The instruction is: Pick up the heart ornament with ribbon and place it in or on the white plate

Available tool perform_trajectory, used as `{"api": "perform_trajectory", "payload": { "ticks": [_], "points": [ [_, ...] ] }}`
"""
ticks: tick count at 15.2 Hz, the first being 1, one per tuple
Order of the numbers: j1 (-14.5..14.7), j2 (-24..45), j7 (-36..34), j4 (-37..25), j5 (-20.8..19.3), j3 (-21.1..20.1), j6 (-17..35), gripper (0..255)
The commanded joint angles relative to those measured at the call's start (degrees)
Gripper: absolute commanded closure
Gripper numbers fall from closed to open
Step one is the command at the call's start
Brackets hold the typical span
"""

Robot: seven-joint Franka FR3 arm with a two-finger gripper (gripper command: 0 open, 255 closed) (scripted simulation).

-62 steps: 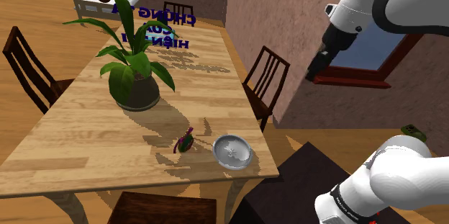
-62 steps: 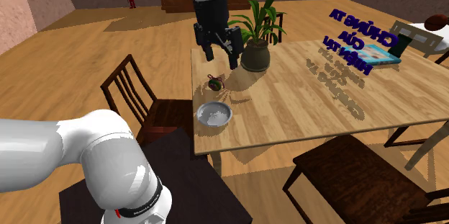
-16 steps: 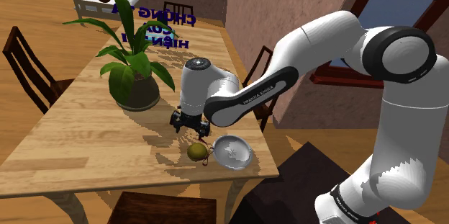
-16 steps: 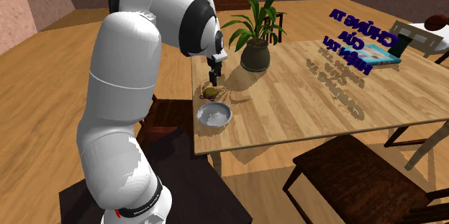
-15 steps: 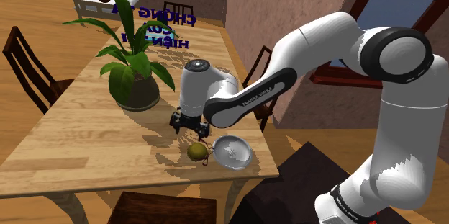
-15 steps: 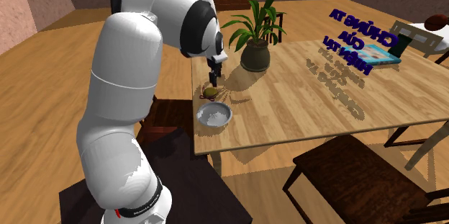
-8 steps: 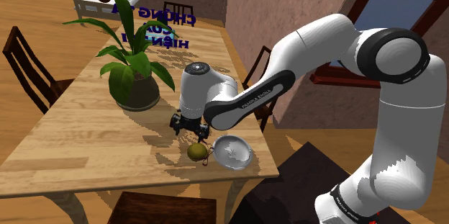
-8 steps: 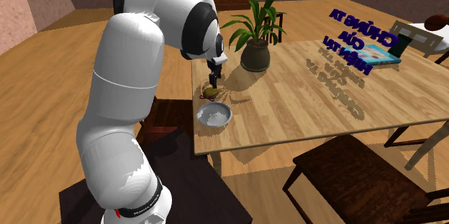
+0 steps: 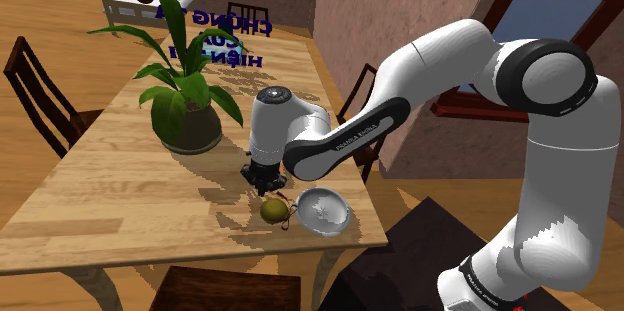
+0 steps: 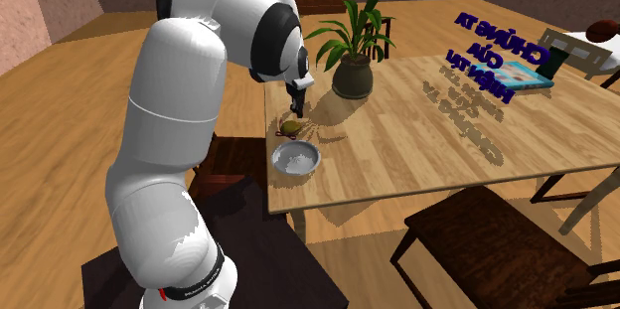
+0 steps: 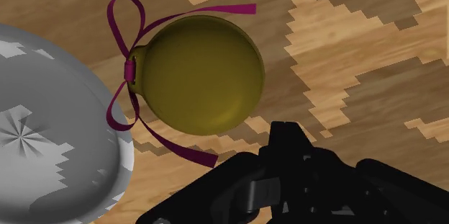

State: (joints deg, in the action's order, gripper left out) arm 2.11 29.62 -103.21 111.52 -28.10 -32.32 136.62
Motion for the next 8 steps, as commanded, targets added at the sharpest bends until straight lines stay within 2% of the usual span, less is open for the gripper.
{"api": "perform_trajectory", "payload": {
  "ticks": [1,3,4,8],
  "points": [
    [0.0,0.0,0.0,0.0,0.0,0.0,0.0,255],
    [0.0,0.0,0.0,0.0,0.0,0.0,0.0,255],
    [0.0,0.0,0.0,0.0,0.0,0.0,0.0,0],
    [-1.3,-4.8,4.2,7.6,1.0,-3.5,0.7,0]
  ]
}}
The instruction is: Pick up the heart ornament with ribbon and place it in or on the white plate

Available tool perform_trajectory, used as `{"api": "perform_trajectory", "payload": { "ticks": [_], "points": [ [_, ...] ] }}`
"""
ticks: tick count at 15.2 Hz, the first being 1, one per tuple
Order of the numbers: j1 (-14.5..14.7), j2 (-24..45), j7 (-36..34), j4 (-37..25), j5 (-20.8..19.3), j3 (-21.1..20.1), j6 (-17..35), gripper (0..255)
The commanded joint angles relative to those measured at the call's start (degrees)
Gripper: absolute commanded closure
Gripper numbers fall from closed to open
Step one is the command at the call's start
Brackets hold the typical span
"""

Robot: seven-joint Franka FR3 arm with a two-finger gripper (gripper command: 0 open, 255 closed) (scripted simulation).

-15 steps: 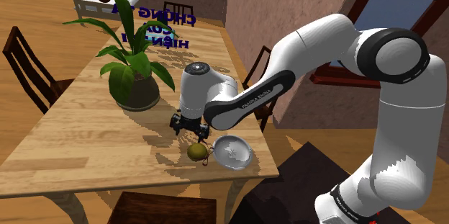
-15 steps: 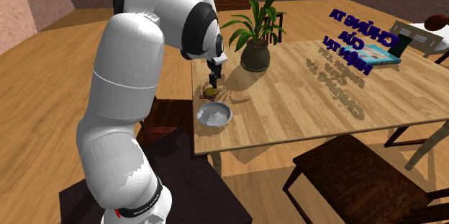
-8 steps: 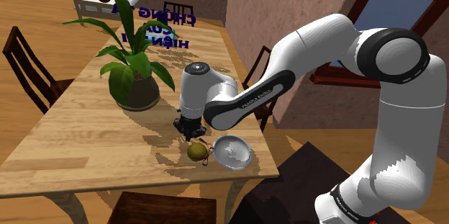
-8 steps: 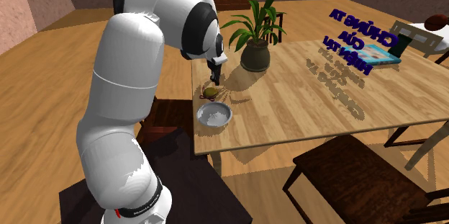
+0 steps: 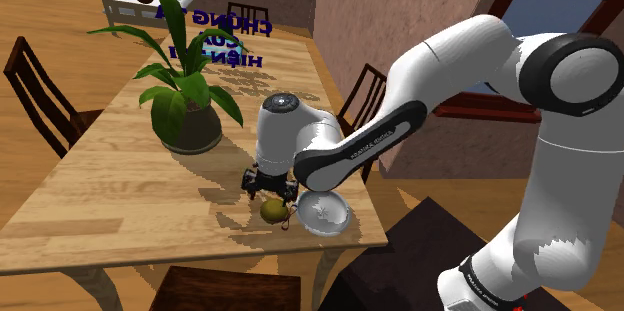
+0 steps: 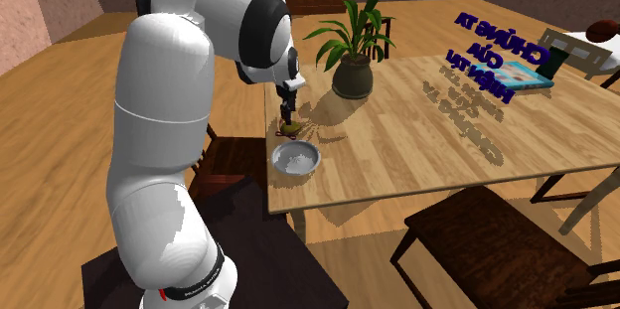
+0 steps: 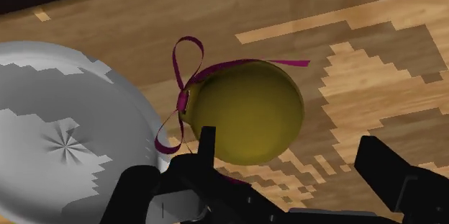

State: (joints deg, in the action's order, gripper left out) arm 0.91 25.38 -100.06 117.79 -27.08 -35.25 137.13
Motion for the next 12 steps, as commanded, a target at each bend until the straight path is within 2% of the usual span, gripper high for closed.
{"api": "perform_trajectory", "payload": {
  "ticks": [1,6,12],
  "points": [
    [-0.6,-1.8,2.3,3.3,0.4,-1.5,0.4,0],
    [-2.9,-8.0,8.4,11.6,3.4,-6.2,1.2,0],
    [-0.8,-3.8,5.2,11.6,-1.5,-3.1,4.3,0]
  ]
}}
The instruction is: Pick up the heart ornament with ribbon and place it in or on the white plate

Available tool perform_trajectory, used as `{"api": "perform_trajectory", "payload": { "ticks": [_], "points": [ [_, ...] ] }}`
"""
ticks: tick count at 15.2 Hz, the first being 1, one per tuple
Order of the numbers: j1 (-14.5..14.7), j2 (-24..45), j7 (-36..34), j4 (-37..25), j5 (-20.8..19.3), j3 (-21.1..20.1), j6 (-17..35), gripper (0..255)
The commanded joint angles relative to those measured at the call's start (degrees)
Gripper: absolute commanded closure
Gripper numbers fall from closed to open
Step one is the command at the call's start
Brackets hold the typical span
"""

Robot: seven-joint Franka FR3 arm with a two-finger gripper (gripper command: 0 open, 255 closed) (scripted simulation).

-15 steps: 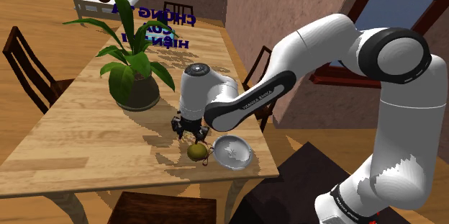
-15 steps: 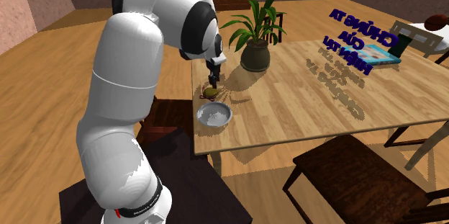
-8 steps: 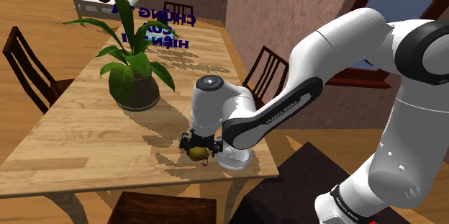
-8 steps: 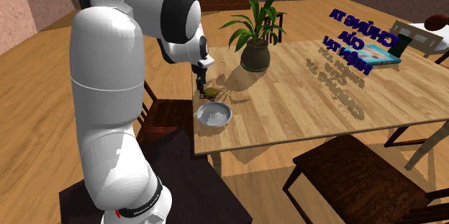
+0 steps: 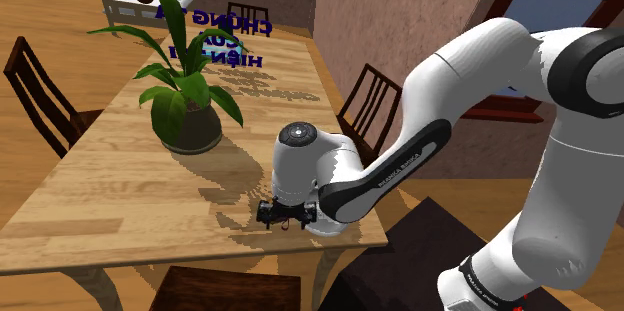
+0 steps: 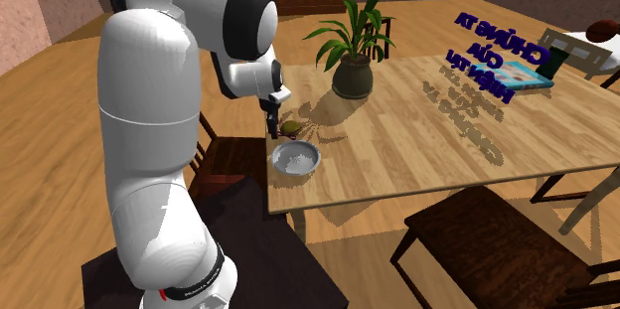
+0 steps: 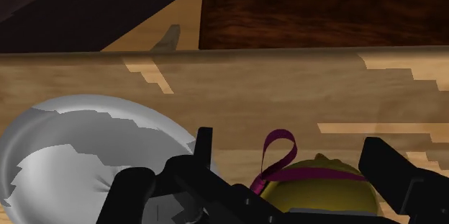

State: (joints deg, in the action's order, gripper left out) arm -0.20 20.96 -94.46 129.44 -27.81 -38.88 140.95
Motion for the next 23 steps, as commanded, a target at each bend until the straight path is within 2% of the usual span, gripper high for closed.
{"api": "perform_trajectory", "payload": {
  "ticks": [1,9,10,19,23],
  "points": [
    [0.9,1.7,-1.3,-0.1,-2.0,1.4,1.3,0],
    [0.9,1.7,-1.3,-0.1,-2.0,1.4,1.3,0],
    [0.9,1.7,-1.3,-0.1,-2.0,1.4,1.3,255],
    [0.9,1.7,-1.3,-0.1,-2.0,1.4,1.3,255],
    [-0.8,-1.2,1.1,0.2,1.2,-0.8,-0.7,255]
  ]
}}
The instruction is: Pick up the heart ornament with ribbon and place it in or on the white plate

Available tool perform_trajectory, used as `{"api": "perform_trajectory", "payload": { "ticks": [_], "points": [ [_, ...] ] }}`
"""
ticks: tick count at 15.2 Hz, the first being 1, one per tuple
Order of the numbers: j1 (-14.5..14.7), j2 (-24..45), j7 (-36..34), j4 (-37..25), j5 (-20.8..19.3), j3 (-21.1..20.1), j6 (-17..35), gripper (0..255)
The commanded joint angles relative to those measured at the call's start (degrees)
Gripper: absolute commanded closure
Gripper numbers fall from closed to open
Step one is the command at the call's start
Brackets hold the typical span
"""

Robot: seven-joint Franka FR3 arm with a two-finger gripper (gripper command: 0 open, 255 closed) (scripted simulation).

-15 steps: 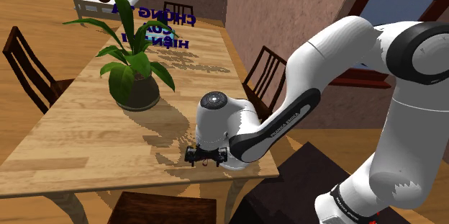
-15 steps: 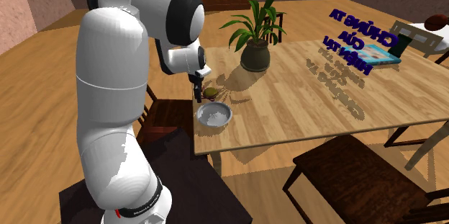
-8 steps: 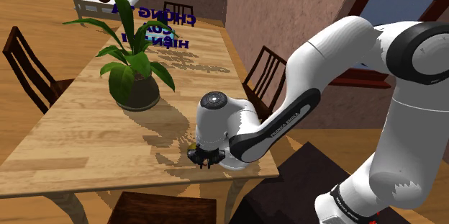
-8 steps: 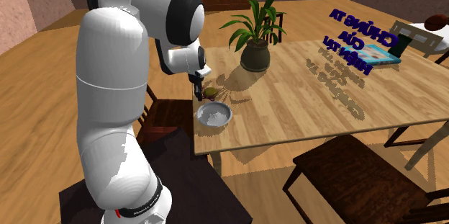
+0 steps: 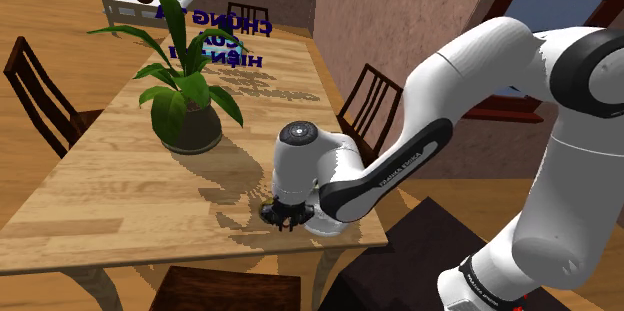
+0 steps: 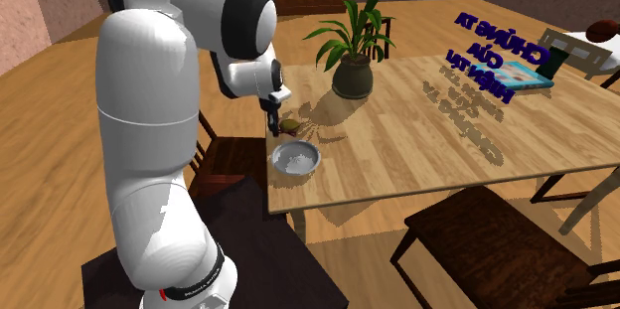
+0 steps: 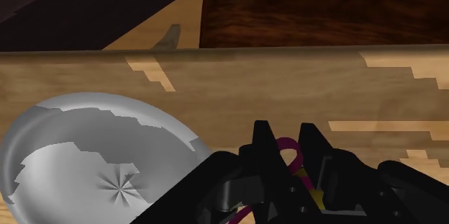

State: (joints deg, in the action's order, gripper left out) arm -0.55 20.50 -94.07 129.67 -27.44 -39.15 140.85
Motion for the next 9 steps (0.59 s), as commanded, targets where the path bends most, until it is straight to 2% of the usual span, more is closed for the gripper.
{"api": "perform_trajectory", "payload": {
  "ticks": [1,9],
  "points": [
    [-0.8,-1.4,1.3,0.0,1.7,-1.1,-1.1,255],
    [-3.7,-7.3,6.1,-0.3,8.4,-4.7,-5.3,255]
  ]
}}
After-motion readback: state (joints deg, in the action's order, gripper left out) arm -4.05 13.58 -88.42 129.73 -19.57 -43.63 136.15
